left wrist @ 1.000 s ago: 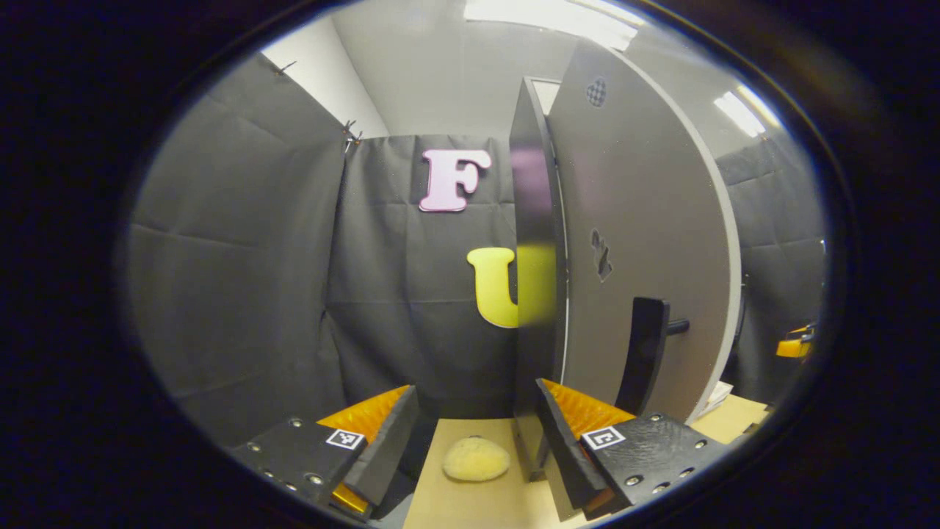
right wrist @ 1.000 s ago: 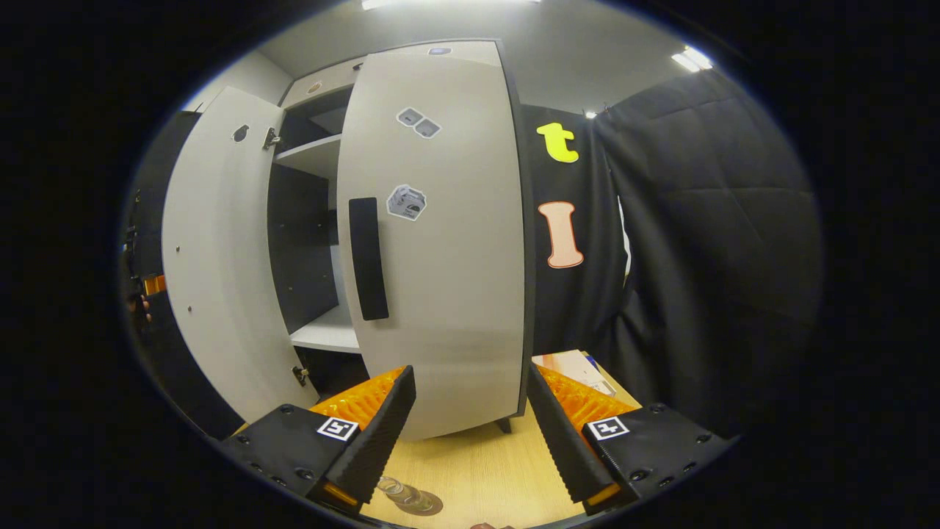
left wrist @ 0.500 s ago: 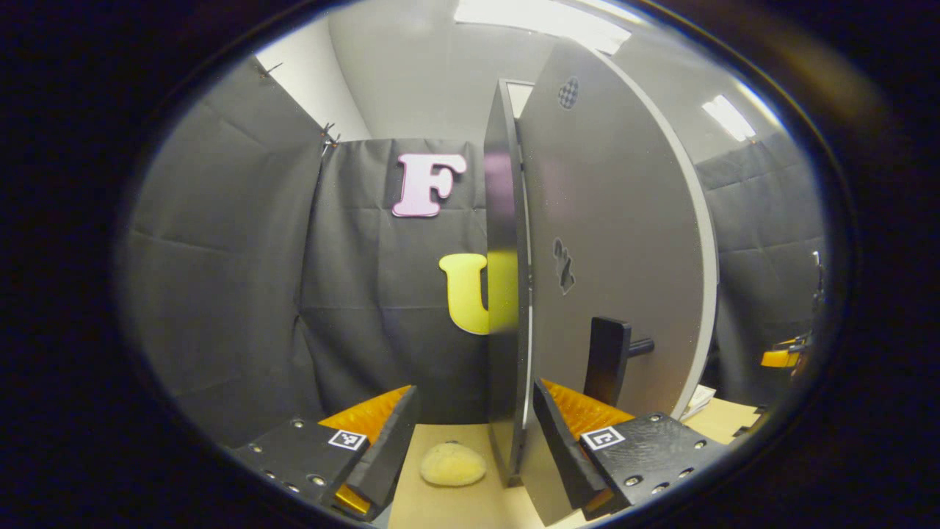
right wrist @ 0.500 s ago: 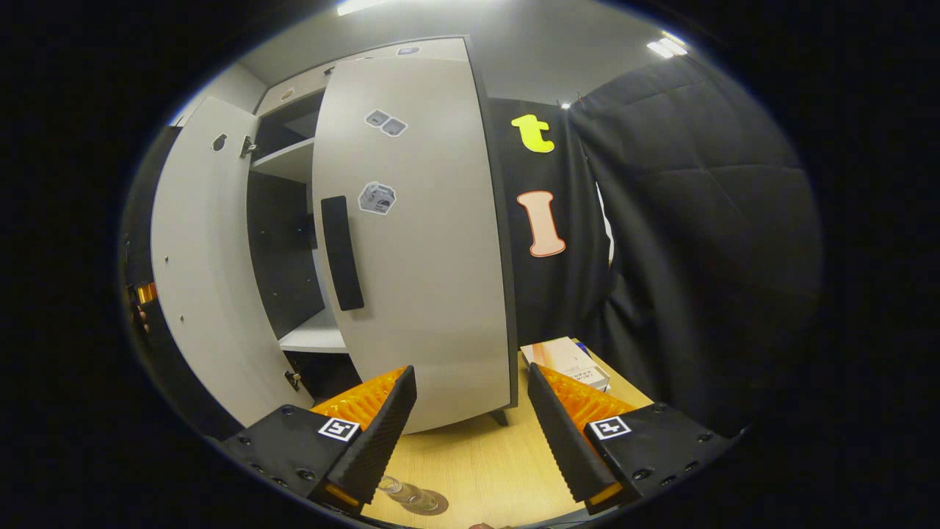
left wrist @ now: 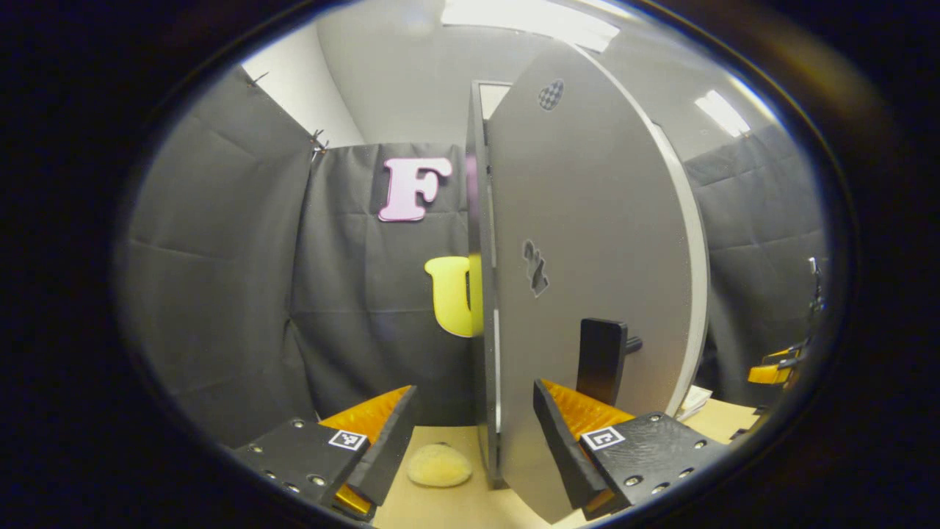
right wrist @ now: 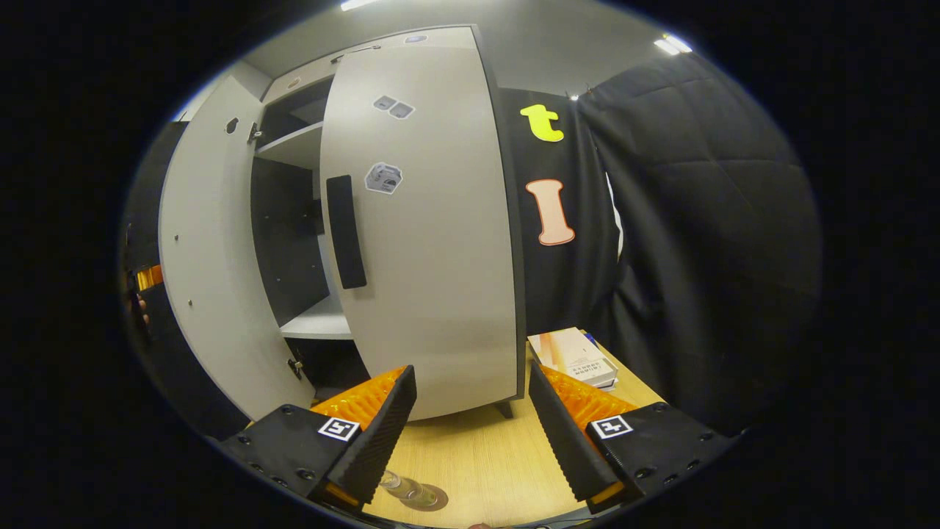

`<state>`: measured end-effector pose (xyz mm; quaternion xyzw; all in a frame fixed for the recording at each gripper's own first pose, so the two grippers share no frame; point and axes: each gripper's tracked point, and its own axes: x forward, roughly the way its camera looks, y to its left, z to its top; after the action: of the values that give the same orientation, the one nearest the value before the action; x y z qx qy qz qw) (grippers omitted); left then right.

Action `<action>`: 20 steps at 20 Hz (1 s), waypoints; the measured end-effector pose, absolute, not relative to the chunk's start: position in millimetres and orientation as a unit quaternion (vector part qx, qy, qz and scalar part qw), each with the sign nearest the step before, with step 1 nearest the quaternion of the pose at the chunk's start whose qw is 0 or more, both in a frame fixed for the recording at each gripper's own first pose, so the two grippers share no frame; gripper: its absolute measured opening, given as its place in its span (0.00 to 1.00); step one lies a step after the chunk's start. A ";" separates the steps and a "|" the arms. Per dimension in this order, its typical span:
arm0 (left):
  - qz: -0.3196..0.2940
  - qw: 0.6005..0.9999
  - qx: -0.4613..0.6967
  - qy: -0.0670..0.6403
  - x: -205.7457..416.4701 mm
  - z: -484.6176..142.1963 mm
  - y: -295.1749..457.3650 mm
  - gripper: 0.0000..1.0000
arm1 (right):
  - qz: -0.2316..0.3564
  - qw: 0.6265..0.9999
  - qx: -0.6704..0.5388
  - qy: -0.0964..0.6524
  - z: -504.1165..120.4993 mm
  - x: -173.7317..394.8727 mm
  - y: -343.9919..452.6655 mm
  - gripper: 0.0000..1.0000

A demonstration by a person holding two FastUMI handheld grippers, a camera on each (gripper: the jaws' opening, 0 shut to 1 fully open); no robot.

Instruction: Grasp the bottle in the cabinet with the left hand and place it on the coaster, then close the right door with the right hand and the left door with the left hand.

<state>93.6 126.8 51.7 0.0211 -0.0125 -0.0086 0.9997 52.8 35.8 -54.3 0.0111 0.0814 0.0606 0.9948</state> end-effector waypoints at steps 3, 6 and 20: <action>-0.005 1.000 0.025 -0.014 96.8 51.4 112.7 0.90 | 0.052 0.996 0.004 0.075 -53.5 56.5 23.1 0.98; 0.018 1.000 0.019 -0.009 101.5 49.6 100.8 0.94 | 0.053 0.996 -0.003 0.077 -54.2 62.1 9.6 0.98; 0.072 0.997 0.008 -0.042 106.1 60.8 -18.4 0.94 | 0.086 0.994 0.007 0.060 -26.6 107.2 -53.1 0.98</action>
<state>106.1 -18.4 60.8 0.0084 -0.0421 0.0716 0.9965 107.2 -53.1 -26.6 0.0068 0.0602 0.0858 0.9945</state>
